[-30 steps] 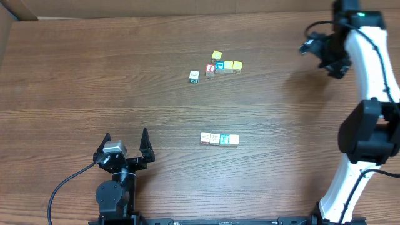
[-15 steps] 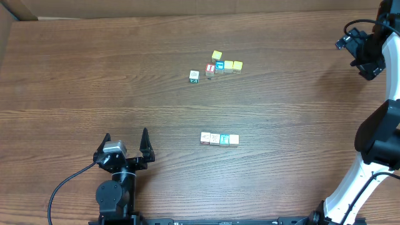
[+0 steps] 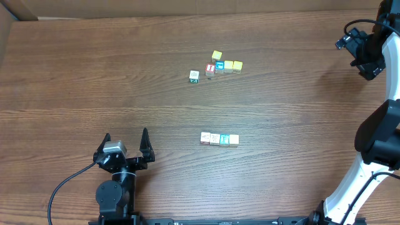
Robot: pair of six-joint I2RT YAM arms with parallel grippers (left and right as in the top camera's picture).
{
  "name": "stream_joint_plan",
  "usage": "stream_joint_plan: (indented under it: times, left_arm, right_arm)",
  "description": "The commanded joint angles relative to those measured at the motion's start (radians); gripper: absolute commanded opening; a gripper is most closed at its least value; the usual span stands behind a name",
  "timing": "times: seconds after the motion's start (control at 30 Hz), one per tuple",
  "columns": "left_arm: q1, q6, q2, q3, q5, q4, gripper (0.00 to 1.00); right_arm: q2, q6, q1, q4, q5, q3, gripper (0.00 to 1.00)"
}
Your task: Flip 5 blocks
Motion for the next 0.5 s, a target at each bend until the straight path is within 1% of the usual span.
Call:
stream_joint_plan:
  times: [0.0,0.37,0.43,0.47]
  left_arm:
    - [-0.007,0.018,-0.011,-0.003,0.011,0.002,1.0]
    - [-0.007,0.018,-0.011,-0.003,0.021,0.025,1.0]
    - [-0.007,0.019,-0.011,-0.003,0.1,0.067,1.0]
    - [-0.007,0.013,-0.011,0.012,0.169,0.088,1.0]
  right_arm:
    - [-0.027,-0.006,-0.003,0.003,0.0,0.011,1.0]
    - [-0.027,-0.006,-0.003,0.003,0.0,0.011,1.0]
    - [-0.027,-0.006,-0.003,0.003,0.0,0.011,1.0]
    - [-0.027,-0.006,-0.003,0.003,0.0,0.011,1.0]
